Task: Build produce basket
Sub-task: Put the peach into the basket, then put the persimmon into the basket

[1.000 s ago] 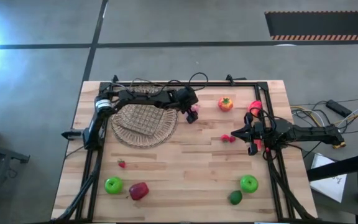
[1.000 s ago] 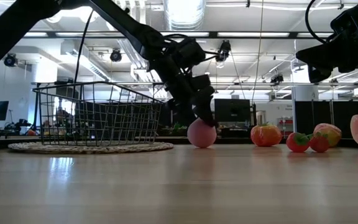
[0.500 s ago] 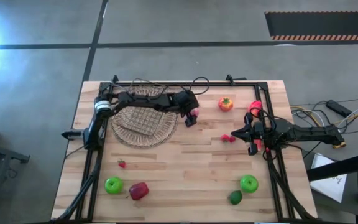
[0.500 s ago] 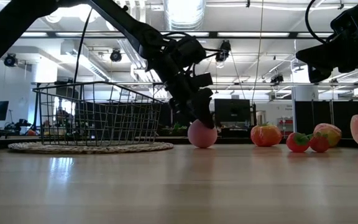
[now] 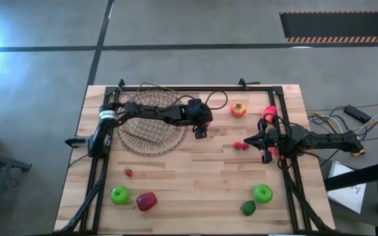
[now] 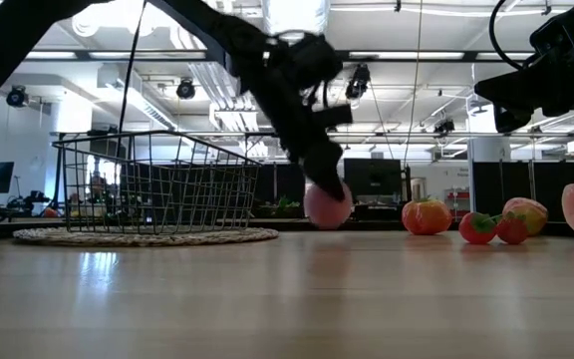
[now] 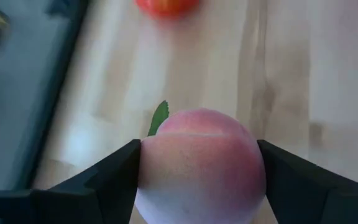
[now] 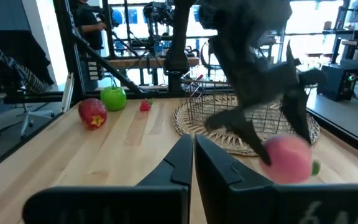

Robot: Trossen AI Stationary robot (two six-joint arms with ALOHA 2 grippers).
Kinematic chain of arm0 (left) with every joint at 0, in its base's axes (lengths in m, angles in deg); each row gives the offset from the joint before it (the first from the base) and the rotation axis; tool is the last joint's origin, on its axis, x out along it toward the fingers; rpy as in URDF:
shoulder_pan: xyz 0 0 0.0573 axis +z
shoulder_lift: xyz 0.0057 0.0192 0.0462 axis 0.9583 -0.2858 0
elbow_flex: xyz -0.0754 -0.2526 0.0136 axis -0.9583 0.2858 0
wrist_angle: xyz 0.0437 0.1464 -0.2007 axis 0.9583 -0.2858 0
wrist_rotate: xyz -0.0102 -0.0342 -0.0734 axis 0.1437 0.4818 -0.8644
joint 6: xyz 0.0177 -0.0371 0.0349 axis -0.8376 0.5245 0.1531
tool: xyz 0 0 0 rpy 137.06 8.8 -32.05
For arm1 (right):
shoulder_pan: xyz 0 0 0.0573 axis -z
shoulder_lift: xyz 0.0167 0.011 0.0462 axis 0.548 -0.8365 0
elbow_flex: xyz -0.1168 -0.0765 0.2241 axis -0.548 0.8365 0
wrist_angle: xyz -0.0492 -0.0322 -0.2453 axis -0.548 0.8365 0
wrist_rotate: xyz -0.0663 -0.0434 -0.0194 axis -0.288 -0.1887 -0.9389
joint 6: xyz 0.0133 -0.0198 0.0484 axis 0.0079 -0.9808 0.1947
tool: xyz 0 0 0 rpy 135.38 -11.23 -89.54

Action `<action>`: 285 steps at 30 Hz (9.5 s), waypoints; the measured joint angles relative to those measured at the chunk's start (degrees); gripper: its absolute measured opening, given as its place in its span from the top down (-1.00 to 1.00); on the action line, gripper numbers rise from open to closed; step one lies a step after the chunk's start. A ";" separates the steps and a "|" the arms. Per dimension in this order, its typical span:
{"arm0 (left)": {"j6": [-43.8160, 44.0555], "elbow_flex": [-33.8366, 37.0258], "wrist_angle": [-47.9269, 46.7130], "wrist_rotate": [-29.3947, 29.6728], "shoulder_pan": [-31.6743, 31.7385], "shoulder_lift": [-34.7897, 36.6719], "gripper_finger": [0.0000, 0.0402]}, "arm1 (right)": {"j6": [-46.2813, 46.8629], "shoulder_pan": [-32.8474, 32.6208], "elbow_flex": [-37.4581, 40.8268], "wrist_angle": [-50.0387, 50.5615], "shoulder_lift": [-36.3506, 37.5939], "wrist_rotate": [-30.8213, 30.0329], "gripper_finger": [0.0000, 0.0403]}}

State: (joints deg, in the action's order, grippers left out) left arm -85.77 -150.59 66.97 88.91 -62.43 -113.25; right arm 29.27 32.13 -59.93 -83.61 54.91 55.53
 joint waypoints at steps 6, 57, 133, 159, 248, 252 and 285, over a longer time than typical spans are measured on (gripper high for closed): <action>-2.13 -1.53 0.35 6.36 -4.10 4.88 -0.32 | 0.00 0.00 0.02 0.00 0.00 0.00 0.96; -1.60 42.14 -2.22 27.06 8.34 30.88 -0.34 | 0.00 0.00 0.02 -0.02 -0.02 -0.04 0.96; 32.80 26.65 -7.27 46.10 -28.78 38.19 -0.83 | 0.00 0.00 0.00 0.00 -0.02 -0.03 0.96; 33.34 49.90 22.72 37.07 -32.02 42.51 -0.83 | 12.68 0.00 0.02 -1.76 0.00 -0.50 0.96; 27.00 46.54 36.83 45.91 -42.38 30.71 -0.83 | -7.85 37.03 -31.76 -11.21 -77.95 -0.98 -0.39; 26.76 46.54 36.29 46.81 -45.68 32.08 -0.83 | -5.45 32.20 -31.76 -11.48 -74.29 -0.90 -0.40; 20.92 46.19 36.90 63.20 -58.79 55.89 -0.83 | -5.14 13.73 -112.54 9.64 -122.64 14.95 -0.41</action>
State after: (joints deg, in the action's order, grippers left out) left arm -64.85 -104.40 103.87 152.11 -121.21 -57.36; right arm 24.13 45.86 -172.47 -73.97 -67.72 70.48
